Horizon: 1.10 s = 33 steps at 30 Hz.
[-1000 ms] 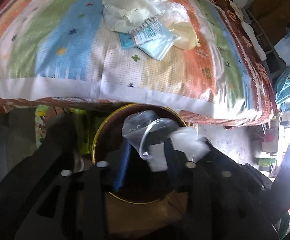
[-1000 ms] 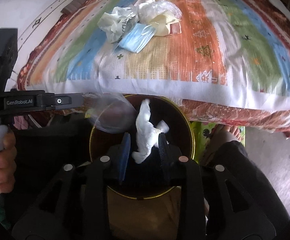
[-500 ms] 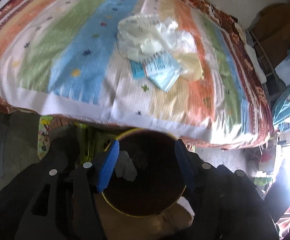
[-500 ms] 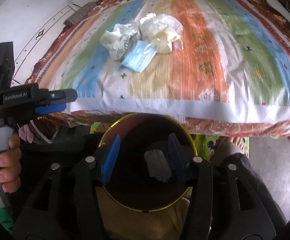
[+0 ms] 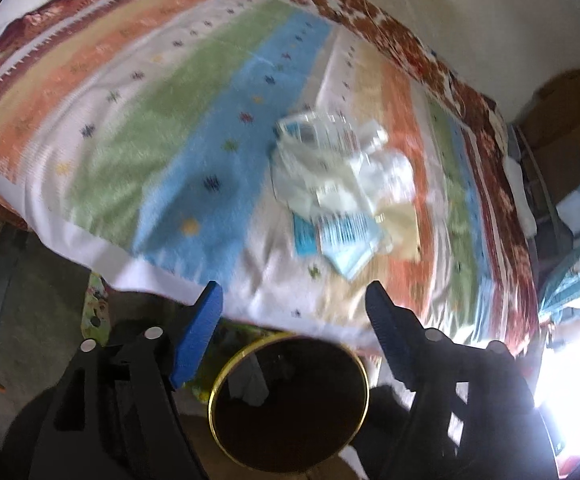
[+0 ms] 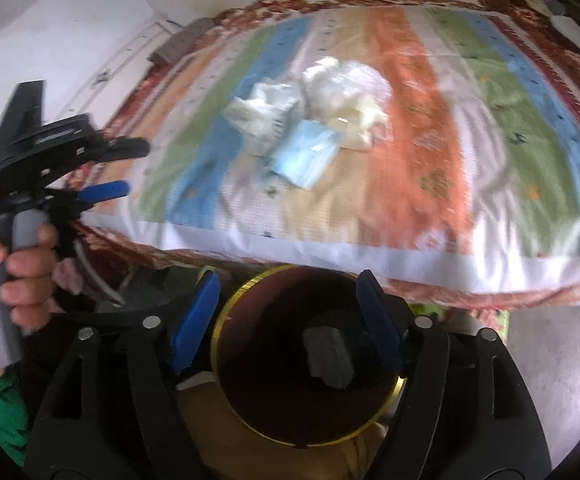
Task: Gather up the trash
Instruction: 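Move both open grippers back to the trash pile on the bed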
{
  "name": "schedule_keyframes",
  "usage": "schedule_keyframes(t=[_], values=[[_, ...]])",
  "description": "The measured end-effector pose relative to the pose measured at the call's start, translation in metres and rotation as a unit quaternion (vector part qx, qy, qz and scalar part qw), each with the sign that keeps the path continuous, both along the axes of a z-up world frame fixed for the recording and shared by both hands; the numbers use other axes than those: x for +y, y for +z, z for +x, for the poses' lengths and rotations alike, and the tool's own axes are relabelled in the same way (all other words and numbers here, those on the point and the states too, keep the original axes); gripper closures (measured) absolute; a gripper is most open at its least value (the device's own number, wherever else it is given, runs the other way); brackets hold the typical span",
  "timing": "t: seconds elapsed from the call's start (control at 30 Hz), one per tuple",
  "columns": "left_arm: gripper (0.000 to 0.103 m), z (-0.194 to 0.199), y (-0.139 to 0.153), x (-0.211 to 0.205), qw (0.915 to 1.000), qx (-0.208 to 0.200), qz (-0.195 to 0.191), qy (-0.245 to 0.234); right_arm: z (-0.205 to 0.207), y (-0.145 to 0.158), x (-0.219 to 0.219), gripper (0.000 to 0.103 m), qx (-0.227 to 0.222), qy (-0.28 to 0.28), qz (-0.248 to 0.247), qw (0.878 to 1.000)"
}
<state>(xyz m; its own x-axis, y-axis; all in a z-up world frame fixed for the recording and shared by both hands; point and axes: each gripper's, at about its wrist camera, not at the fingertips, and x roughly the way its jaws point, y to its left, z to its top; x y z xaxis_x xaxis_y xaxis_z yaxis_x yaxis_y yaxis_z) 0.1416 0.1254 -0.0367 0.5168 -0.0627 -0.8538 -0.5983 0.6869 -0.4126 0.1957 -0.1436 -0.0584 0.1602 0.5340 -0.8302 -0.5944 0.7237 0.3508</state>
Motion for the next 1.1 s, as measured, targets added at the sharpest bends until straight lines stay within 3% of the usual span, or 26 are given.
schedule_keyframes(t=[0.2, 0.43, 0.57, 0.67, 0.77, 0.97, 1.1], values=[[0.022, 0.01, 0.001, 0.022, 0.9994, -0.01, -0.016, 0.028, 0.012, 0.007, 0.008, 0.024, 0.0, 0.005, 0.018, 1.0], [0.02, 0.033, -0.006, 0.031, 0.9984, -0.028, -0.045, 0.021, 0.022, 0.007, 0.02, 0.01, -0.012, 0.009, 0.023, 1.0], [0.016, 0.043, -0.012, 0.034, 0.9982, -0.03, -0.048, 0.022, 0.031, 0.005, 0.033, 0.01, -0.002, 0.008, 0.038, 0.999], [0.016, 0.052, -0.017, 0.036, 0.9959, -0.042, -0.078, 0.013, 0.037, 0.005, 0.045, 0.01, -0.01, 0.012, 0.044, 0.999], [0.013, 0.059, -0.018, 0.039, 0.9971, -0.042, -0.062, 0.015, 0.046, 0.002, 0.054, 0.01, -0.016, 0.011, 0.047, 0.999], [0.013, 0.069, -0.032, 0.052, 0.9958, -0.032, -0.084, 0.017, 0.062, -0.008, 0.06, 0.01, -0.007, -0.002, 0.062, 0.998], [0.014, 0.076, -0.035, 0.058, 0.9964, -0.036, -0.076, 0.012, 0.075, -0.019, 0.068, 0.01, 0.03, -0.015, 0.077, 0.996]])
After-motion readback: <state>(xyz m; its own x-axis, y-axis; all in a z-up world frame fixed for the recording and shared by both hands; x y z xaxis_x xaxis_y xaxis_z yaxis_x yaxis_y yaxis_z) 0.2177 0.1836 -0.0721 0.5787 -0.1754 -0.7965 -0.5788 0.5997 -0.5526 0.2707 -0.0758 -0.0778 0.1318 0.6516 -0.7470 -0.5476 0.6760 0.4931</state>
